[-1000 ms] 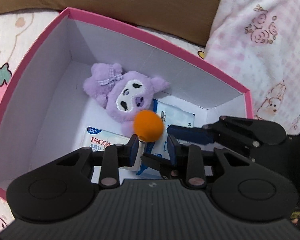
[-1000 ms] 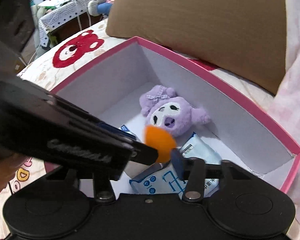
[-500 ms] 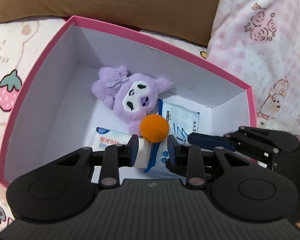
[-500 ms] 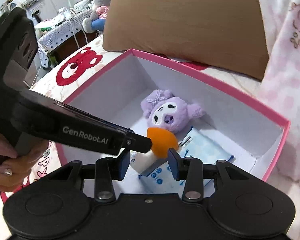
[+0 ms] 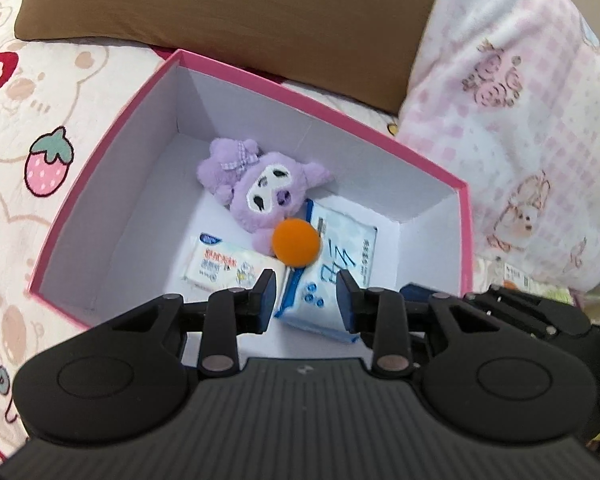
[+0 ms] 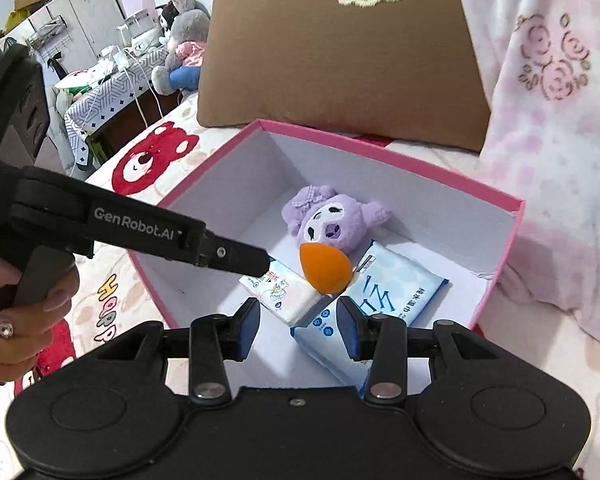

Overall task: Organize objects
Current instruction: 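Lower the sponge into the box beside the plush toy and open both grippers, then withdraw both grippers from the pink box toward the clear plastic box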

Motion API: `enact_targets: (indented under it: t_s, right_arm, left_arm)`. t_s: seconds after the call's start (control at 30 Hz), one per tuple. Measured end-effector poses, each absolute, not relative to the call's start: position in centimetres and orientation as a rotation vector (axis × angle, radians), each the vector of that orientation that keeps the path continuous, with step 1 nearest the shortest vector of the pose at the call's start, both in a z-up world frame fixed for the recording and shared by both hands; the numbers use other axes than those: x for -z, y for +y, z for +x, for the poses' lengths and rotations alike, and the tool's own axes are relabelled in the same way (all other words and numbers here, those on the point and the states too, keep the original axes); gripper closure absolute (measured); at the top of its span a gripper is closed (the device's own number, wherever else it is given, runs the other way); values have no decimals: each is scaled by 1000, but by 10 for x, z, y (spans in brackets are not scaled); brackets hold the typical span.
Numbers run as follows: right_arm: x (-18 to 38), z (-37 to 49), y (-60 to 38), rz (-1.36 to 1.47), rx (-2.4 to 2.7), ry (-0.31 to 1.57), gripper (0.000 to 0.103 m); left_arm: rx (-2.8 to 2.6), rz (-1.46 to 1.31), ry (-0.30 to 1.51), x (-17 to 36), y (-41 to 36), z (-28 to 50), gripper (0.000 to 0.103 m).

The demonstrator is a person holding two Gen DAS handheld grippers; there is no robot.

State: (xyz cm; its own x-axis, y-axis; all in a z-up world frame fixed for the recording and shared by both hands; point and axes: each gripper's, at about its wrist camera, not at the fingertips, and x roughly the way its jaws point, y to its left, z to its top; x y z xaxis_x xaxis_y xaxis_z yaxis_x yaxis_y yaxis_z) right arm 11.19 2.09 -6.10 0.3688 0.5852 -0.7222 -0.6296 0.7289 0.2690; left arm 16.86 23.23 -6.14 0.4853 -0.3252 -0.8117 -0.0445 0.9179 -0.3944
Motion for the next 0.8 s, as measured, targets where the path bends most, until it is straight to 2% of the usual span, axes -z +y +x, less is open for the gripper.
enact_targets:
  t_s: [0.07, 0.13, 0.43, 0.63, 0.8]
  right_arm:
    - [56, 107, 18, -53, -784, 904, 56]
    - [51, 101, 16, -74, -781, 896, 56]
    - [28, 74, 1, -98, -763, 936, 56]
    - [4, 55, -10, -82, -775, 912, 53]
    - [-9, 42, -21, -95, -763, 923, 53]
  left_arm:
    - [179, -371, 1051, 54, 227, 163, 68]
    - [182, -351, 1036, 46, 223, 157, 62]
    - [246, -304, 1091, 21, 209, 137, 59]
    - [251, -251, 1077, -3, 209, 109, 53]
    - [270, -231, 1088, -3, 199, 87, 53]
